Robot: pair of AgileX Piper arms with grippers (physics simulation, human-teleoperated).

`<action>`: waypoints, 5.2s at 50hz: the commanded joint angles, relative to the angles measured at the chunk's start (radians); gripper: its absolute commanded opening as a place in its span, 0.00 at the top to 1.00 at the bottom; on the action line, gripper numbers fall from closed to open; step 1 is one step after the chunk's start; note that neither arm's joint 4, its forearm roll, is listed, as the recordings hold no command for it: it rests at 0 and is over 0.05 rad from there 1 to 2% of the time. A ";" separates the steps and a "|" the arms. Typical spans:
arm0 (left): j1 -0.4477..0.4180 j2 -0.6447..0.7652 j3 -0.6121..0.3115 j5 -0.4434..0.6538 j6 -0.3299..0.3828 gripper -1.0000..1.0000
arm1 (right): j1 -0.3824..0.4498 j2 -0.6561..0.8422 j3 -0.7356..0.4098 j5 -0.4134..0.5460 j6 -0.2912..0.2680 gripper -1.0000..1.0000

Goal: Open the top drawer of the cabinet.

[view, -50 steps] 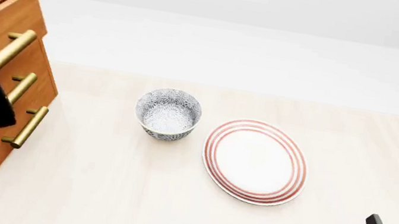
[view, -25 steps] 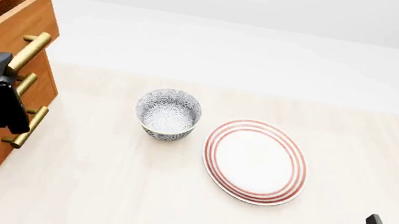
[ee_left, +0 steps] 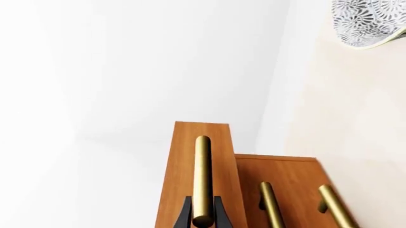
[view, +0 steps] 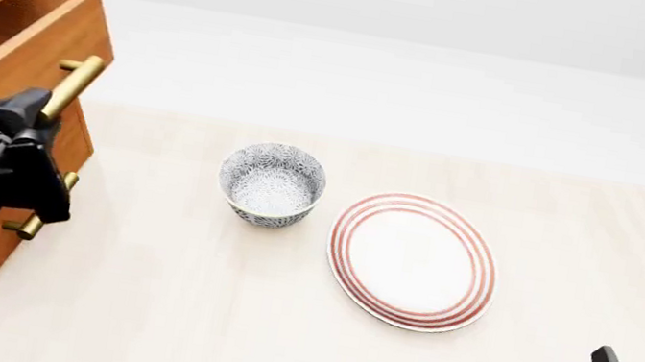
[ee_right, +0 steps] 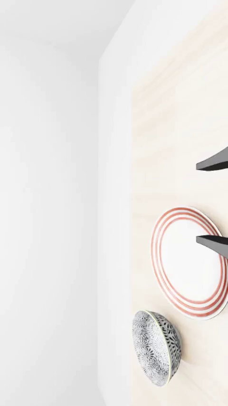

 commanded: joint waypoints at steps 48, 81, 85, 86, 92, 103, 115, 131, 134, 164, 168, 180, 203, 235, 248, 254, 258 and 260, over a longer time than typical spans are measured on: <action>-0.161 -0.105 0.098 0.011 -0.037 1.00 | 0.000 0.000 0.000 0.000 0.000 0.00; -0.249 -0.276 0.103 0.148 -0.057 0.00 | 0.000 0.000 0.000 0.000 0.000 0.00; -0.268 -0.283 0.106 0.152 -0.060 0.00 | 0.000 0.000 0.000 0.000 0.000 0.00; -0.268 -0.288 0.107 0.155 -0.062 0.00 | 0.000 0.000 0.000 0.000 0.000 0.00; -0.295 -0.317 0.102 0.175 -0.063 0.00 | 0.000 0.000 0.000 0.000 0.000 0.00; -0.296 -0.419 0.002 0.371 -0.202 0.00 | 0.000 0.000 0.000 0.000 0.000 0.00; -0.244 -0.494 -0.139 0.591 -0.425 0.00 | 0.000 0.000 0.000 0.000 0.000 0.00; -0.200 -0.515 -0.238 0.693 -0.658 0.00 | 0.000 0.000 0.000 0.000 0.000 0.00; -0.194 -0.510 -0.271 0.727 -0.721 0.00 | 0.000 0.000 0.000 0.000 0.000 0.00; -0.085 -0.306 -0.591 1.078 -1.062 0.00 | 0.000 0.000 0.000 0.000 0.000 0.00; -0.054 -0.307 -0.618 1.120 -1.066 0.00 | 0.000 0.000 0.000 0.000 0.000 0.00; -0.045 -0.213 -0.719 1.244 -1.174 0.00 | 0.000 0.000 0.000 0.000 0.000 0.00; -0.034 -0.149 -0.812 1.369 -1.300 0.00 | 0.000 0.000 0.000 0.000 0.000 0.00; 0.010 -0.075 -0.880 1.503 -1.373 0.00 | 0.000 0.000 0.000 0.000 0.000 0.00; -0.001 -0.078 -0.851 1.500 -1.407 0.00 | 0.000 0.000 0.000 0.000 0.000 0.00; -0.009 -0.082 -0.844 1.485 -1.421 0.00 | 0.000 0.000 0.000 0.000 0.000 0.00; -0.017 -0.082 -0.825 1.468 -1.431 0.00 | 0.000 0.000 0.000 0.000 0.000 0.00; -0.016 -0.083 -0.817 1.463 -1.433 0.00 | 0.000 0.000 0.000 0.000 0.000 0.00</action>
